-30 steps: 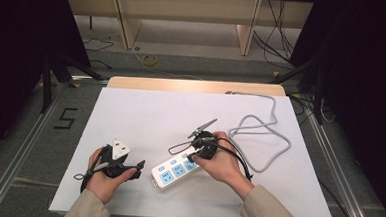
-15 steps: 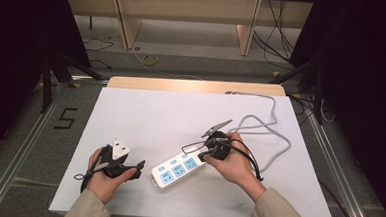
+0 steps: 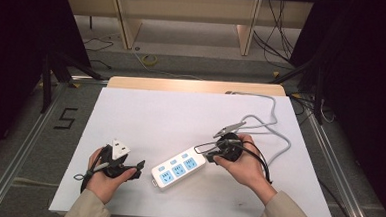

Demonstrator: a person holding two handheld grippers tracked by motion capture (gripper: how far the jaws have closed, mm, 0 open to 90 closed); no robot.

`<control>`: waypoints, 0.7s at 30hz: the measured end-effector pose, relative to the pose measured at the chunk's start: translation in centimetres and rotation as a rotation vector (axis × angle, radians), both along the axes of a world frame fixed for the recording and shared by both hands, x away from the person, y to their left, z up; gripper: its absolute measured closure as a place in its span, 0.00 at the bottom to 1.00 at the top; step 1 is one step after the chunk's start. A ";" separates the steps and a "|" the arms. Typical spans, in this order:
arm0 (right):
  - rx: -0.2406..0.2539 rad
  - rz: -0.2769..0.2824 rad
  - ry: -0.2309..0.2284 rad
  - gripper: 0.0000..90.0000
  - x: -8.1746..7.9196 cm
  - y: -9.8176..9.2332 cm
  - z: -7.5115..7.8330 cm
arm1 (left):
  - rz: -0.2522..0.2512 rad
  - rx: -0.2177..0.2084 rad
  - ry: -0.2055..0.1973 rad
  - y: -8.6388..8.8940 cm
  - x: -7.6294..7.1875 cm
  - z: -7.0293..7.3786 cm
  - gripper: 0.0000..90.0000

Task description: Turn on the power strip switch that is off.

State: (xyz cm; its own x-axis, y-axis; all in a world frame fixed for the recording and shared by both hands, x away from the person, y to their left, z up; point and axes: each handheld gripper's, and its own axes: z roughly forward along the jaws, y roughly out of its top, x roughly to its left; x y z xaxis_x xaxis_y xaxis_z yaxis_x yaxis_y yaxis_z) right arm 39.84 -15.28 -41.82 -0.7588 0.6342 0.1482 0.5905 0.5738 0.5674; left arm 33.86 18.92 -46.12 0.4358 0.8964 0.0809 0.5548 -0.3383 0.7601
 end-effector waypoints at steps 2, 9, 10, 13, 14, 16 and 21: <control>0.003 -0.004 -0.001 0.87 -0.1 -0.4 -0.1 | 0.000 -0.001 0.000 0.0 0.0 0.0 0.20; 0.015 -0.020 -0.017 0.83 -0.4 -2.1 -0.3 | 0.001 -0.002 0.000 0.0 0.0 0.0 0.20; 0.017 -0.028 -0.017 0.82 -0.5 -2.3 -0.3 | 0.001 -0.002 0.001 0.0 0.0 0.0 0.20; 0.022 -0.038 -0.017 0.81 -0.7 -3.0 -0.6 | 0.000 0.001 0.004 0.0 0.0 0.0 0.20; 0.020 -0.040 -0.018 0.80 -0.8 -3.3 -0.7 | 0.000 0.001 0.003 0.0 0.0 0.0 0.20; 0.027 -0.043 -0.021 0.79 -0.9 -3.6 -0.7 | 0.000 0.000 0.003 0.0 0.0 0.0 0.20; 0.027 -0.047 -0.038 0.77 -1.3 -4.4 -1.0 | 0.003 -0.002 0.004 0.0 0.0 -0.1 0.20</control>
State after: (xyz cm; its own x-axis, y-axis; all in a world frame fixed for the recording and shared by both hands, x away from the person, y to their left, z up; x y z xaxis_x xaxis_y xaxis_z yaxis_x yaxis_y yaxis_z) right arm 38.52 -19.70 -42.78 -0.7337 0.6654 0.1377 0.5943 0.5301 0.6048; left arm 33.86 18.97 -46.21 0.4334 0.8979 0.0771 0.5585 -0.3348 0.7590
